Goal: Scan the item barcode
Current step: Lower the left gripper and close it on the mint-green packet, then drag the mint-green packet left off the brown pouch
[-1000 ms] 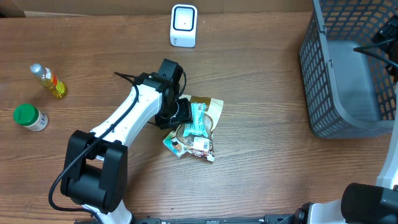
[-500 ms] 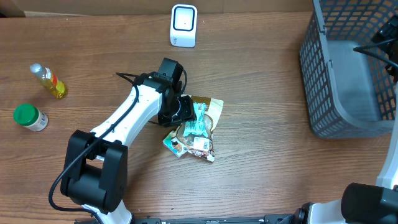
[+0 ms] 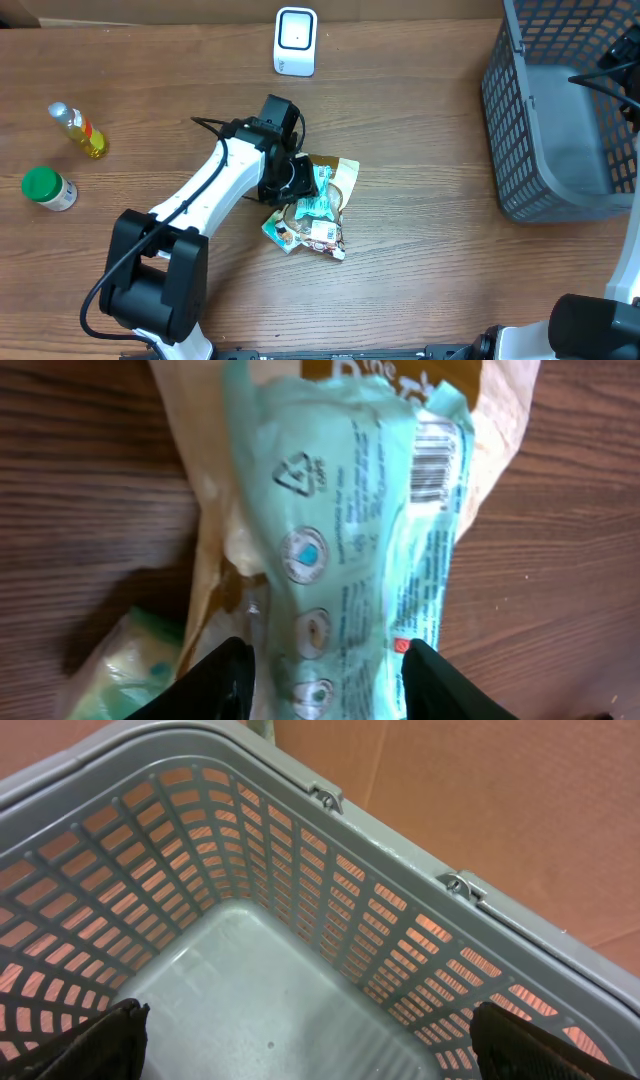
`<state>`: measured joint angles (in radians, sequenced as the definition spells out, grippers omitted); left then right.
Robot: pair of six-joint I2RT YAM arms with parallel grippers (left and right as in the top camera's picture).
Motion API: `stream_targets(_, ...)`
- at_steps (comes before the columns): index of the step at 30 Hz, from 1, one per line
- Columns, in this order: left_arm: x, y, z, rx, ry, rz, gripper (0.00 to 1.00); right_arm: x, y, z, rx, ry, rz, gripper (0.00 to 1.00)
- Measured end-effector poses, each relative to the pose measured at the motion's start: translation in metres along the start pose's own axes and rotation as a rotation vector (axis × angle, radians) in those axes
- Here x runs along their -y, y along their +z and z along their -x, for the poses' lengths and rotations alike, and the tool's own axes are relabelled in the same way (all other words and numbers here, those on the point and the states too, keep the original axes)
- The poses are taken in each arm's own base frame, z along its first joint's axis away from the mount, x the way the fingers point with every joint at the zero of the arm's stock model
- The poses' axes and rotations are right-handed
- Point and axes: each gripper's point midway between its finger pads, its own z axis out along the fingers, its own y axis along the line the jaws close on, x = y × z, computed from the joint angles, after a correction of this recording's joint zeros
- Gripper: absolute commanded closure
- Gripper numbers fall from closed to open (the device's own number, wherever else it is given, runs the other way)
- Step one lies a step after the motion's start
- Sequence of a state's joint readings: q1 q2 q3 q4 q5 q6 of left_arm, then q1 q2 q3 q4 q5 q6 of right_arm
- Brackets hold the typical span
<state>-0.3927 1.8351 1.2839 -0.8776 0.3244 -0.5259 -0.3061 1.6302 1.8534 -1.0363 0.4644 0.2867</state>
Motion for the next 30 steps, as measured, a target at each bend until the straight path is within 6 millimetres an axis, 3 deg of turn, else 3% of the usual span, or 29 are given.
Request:
stream_targets(8,0.002,0.004,-0.004,0.005,0.022,0.031,0.80,0.000,0.000,0.000,0.000,0.001,0.000,0.00)
stream_targets(10,0.002,0.004,-0.004,0.006,0.022,0.033,0.96,0.000,0.000,0.000,0.000,0.001,0.000,0.00)
stream_targets(22,-0.007,-0.004,0.003,-0.009,0.026,-0.018,0.96,0.000,0.000,0.000,-0.001,0.000,0.001,0.00)
stream_targets(30,-0.029,-0.051,0.025,0.066,0.020,-0.103,0.96,0.000,0.000,0.000,0.000,0.000,0.000,0.00)
